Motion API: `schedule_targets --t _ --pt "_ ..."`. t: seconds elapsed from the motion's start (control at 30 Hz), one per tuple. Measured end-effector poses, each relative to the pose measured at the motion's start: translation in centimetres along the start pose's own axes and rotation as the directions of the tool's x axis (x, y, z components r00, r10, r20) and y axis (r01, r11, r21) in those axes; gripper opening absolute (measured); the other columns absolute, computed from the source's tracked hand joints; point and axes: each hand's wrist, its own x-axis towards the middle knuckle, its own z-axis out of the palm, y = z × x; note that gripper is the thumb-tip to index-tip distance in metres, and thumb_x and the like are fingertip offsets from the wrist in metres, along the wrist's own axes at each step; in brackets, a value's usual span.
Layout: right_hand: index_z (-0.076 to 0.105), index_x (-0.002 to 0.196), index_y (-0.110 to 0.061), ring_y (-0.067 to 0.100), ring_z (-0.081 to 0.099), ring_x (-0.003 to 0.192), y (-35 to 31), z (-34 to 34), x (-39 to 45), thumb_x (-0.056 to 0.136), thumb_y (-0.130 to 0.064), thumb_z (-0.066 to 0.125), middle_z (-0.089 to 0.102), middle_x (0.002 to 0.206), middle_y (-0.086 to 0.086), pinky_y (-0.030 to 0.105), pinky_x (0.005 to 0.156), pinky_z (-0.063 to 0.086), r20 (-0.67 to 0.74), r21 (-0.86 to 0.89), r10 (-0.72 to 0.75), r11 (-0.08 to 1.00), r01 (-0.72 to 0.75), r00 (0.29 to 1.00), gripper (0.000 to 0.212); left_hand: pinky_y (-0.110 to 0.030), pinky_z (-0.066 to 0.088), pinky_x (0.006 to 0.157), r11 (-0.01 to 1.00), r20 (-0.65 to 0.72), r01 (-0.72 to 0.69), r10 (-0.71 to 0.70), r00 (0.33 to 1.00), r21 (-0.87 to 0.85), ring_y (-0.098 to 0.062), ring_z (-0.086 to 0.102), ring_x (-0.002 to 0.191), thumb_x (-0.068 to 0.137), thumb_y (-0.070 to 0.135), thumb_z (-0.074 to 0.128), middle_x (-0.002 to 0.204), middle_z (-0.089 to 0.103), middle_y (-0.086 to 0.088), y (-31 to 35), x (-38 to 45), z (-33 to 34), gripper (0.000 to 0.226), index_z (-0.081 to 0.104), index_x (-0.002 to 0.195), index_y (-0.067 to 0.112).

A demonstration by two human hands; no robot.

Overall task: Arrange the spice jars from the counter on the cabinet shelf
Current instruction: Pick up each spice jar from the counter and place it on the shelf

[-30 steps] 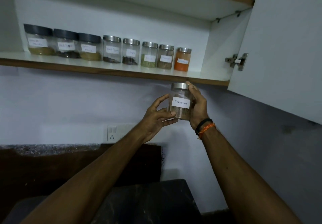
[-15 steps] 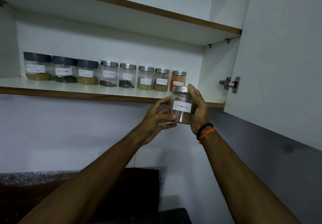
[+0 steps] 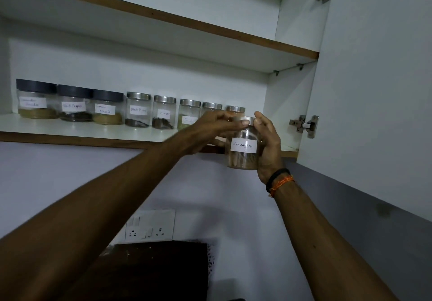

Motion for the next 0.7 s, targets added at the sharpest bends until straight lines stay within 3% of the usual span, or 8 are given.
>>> schedule_targets --t 0.2,0.3,0.4,0.53,0.6,0.7 --pt "0.044 0.144 -0.027 0.009 0.071 0.097 -0.9 0.1 1.4 0.094 -0.037 0.058 0.073 0.103 -0.019 0.031 0.076 0.059 0.001 -0.021 -0.008 1.000 0.008 1.000 0.053 -0.044 0.062 0.080 0.999 0.074 0.017 -0.020 0.997 0.049 -0.025 0.073 0.101 0.077 0.036 0.084 0.111 0.075 -0.007 2.1 2.3 -0.8 0.049 0.067 0.114 0.010" --pt "0.040 0.147 -0.031 0.011 0.071 0.098 -1.0 -0.1 2.0 0.093 -0.039 0.061 0.068 0.114 -0.014 0.037 0.081 0.059 -0.022 -0.022 0.004 1.000 -0.005 1.000 0.059 -0.034 0.060 0.068 0.997 0.087 0.030 -0.037 0.996 0.076 -0.018 0.076 0.087 0.076 0.033 0.084 0.097 0.077 -0.003 2.6 3.3 -0.7 0.042 0.070 0.108 0.010" --pt "0.037 0.148 -0.032 0.008 0.071 0.095 -1.0 -0.1 2.5 0.091 -0.042 0.061 0.065 0.114 -0.015 0.035 0.080 0.059 -0.023 -0.047 0.006 0.999 -0.007 1.000 0.062 -0.030 0.057 0.060 0.996 0.064 0.031 -0.036 0.997 0.080 -0.016 0.075 0.079 0.080 0.028 0.081 0.088 0.077 0.000 2.9 3.9 -0.4 0.028 0.072 0.100 0.011" --pt "0.051 0.139 -0.024 0.021 0.067 0.109 -1.2 -0.6 3.4 0.093 -0.045 0.056 0.064 0.126 0.001 0.045 0.091 0.055 -0.024 0.001 0.000 1.000 0.000 1.000 0.051 -0.030 0.056 0.056 0.998 0.003 0.012 -0.012 1.000 0.067 -0.022 0.071 0.087 0.078 0.027 0.082 0.095 0.074 -0.007 3.3 4.8 -0.2 0.030 0.073 0.100 0.008" --pt "0.061 0.128 -0.016 0.030 0.065 0.110 -1.2 -1.0 4.0 0.097 -0.048 0.050 0.066 0.123 0.011 0.044 0.091 0.054 -0.100 0.008 0.011 1.000 -0.010 0.995 0.046 -0.027 0.055 0.054 0.997 -0.032 -0.007 0.010 0.999 0.075 -0.023 0.069 0.091 0.079 0.025 0.082 0.100 0.072 -0.007 3.5 5.5 -0.2 0.033 0.072 0.104 0.006" --pt "0.069 0.110 -0.005 0.027 0.067 0.093 -1.1 -1.8 4.9 0.099 -0.040 0.049 0.071 0.102 0.012 0.035 0.085 0.054 -0.300 -0.088 0.011 0.995 -0.039 0.954 0.041 -0.027 0.056 0.055 0.992 -0.059 -0.016 0.024 0.998 0.126 -0.024 0.068 0.097 0.080 0.025 0.081 0.107 0.071 -0.004 3.6 6.7 -0.6 0.030 0.071 0.103 0.008"
